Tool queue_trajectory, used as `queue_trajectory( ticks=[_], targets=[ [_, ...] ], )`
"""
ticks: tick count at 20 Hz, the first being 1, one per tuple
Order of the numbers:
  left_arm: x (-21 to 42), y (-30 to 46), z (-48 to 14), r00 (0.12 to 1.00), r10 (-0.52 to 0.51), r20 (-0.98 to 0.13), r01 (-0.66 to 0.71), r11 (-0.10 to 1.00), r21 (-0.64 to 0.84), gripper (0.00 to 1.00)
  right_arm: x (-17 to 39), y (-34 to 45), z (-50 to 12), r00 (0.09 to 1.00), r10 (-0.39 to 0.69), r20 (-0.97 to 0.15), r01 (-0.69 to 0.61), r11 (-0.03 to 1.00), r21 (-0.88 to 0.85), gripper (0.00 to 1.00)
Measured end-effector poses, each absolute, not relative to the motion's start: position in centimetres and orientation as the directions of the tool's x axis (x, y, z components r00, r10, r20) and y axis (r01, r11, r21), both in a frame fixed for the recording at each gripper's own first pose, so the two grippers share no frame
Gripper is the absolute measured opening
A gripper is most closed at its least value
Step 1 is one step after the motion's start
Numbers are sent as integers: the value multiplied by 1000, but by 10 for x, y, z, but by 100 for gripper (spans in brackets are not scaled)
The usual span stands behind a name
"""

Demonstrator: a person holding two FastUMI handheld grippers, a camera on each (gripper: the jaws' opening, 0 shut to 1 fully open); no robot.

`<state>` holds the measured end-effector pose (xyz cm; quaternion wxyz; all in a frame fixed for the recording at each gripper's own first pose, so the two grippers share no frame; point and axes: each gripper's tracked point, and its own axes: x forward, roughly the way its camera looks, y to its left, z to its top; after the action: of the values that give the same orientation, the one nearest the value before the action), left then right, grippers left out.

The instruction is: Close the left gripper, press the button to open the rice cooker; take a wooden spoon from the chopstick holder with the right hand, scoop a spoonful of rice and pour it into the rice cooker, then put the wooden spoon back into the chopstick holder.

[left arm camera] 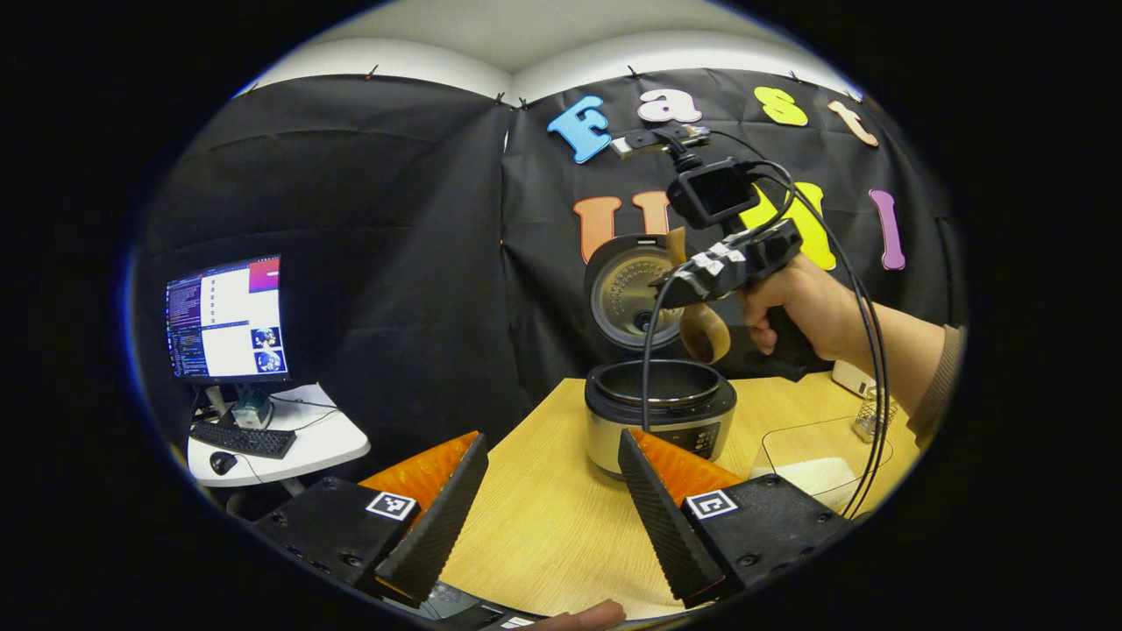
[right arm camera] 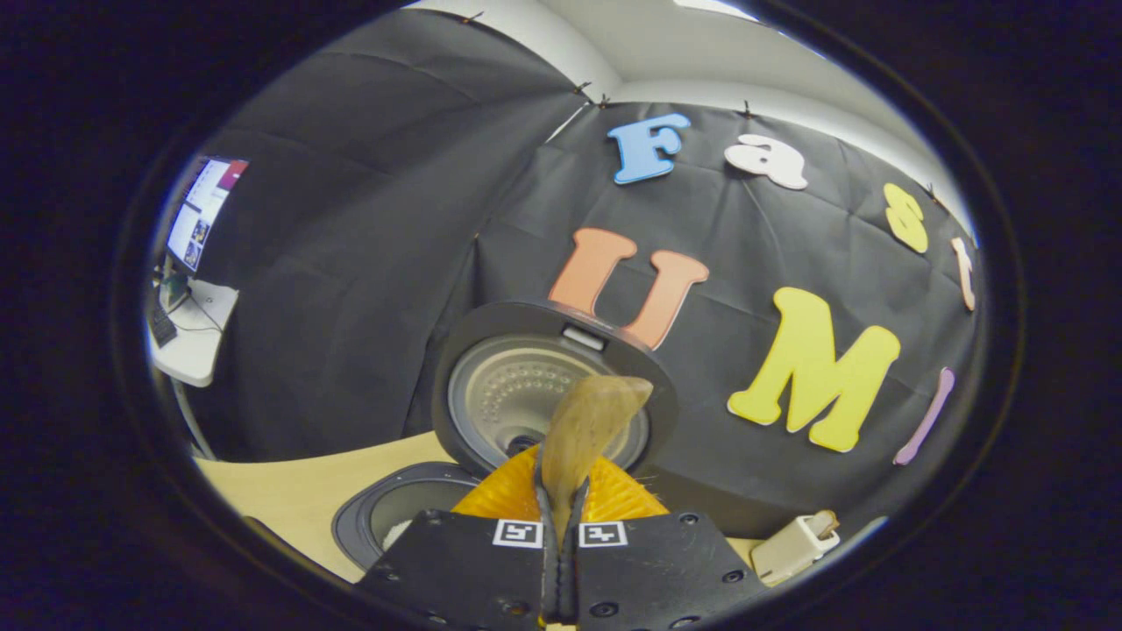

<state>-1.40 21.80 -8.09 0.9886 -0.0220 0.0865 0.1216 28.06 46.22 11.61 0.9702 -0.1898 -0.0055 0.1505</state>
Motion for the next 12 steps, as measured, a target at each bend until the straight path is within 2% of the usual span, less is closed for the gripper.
queue_trajectory(
  ticks=[10,11,12],
  targets=[
    [-15,198,-67,962,234,-139,-240,970,-28,96,275,323,134,984,180,-9,-174,933,-314,0],
    [-14,193,-64,965,228,-130,-234,972,-34,100,274,307,133,986,168,-12,-164,937,-307,1],
    [-14,188,-60,968,220,-121,-226,973,-45,96,272,288,131,988,153,-16,-150,941,-303,1]
  ],
)
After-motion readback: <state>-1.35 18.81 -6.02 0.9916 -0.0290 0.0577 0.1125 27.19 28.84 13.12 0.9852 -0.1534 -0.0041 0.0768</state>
